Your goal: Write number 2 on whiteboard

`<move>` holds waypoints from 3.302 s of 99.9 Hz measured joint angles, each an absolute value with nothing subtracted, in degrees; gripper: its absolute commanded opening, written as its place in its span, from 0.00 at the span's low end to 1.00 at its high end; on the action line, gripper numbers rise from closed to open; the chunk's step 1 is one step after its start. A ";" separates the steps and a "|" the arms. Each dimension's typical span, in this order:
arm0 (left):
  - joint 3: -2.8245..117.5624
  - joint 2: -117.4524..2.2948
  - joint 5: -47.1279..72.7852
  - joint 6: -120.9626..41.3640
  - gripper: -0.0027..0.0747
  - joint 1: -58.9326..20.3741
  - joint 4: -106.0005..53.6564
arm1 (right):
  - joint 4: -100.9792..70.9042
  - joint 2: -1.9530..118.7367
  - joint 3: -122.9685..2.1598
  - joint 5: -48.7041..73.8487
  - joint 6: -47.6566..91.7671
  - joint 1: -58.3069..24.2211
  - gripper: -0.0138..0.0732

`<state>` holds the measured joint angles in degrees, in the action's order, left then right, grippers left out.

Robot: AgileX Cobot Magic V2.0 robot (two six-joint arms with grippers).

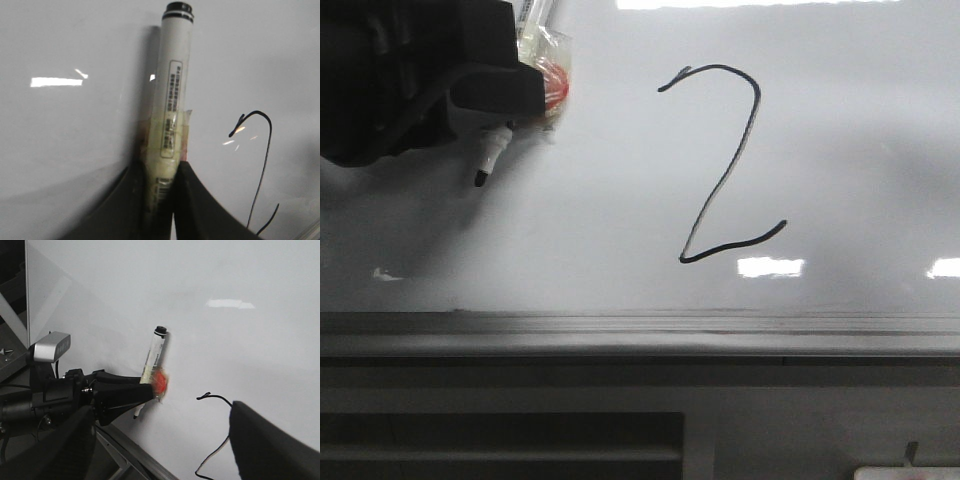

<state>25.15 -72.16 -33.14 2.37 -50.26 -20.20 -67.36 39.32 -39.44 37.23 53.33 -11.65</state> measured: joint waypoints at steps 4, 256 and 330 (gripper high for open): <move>25.15 -72.16 -33.14 2.37 0.22 -50.26 -19.60 | -67.36 39.32 -39.44 37.23 53.33 -11.65 0.73; 5.69 -11.04 -16.06 -18.07 0.01 -49.88 -27.76 | -66.70 -0.64 -7.86 24.08 59.64 -11.65 0.09; 4.35 -6.76 -5.09 -13.74 0.01 -18.61 -8.27 | -66.74 -0.64 -7.86 24.08 59.64 -11.65 0.09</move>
